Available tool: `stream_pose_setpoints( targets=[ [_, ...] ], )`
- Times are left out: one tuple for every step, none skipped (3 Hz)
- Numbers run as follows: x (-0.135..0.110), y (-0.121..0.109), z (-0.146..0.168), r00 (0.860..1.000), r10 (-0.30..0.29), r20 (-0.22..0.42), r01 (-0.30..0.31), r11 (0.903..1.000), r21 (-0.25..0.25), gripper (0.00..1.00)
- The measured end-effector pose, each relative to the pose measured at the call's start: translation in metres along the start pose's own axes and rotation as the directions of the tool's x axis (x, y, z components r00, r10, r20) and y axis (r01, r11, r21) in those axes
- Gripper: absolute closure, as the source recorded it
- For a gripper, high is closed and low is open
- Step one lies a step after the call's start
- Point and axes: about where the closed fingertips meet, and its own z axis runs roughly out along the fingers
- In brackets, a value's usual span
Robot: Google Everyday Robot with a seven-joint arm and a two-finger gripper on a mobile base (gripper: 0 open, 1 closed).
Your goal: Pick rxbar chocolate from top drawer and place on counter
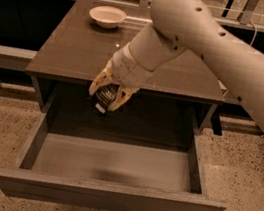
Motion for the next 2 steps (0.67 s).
stream_pose_setpoints(
  targets=[
    [0.031, -0.035, -0.028, 0.995, 0.004, -0.101, 0.0, 0.9992, 0.04, 1.0],
    [0.079, -0.064, -0.038, 0.978, 0.061, -0.198, -0.055, 0.9979, 0.033, 1.0]
  ],
)
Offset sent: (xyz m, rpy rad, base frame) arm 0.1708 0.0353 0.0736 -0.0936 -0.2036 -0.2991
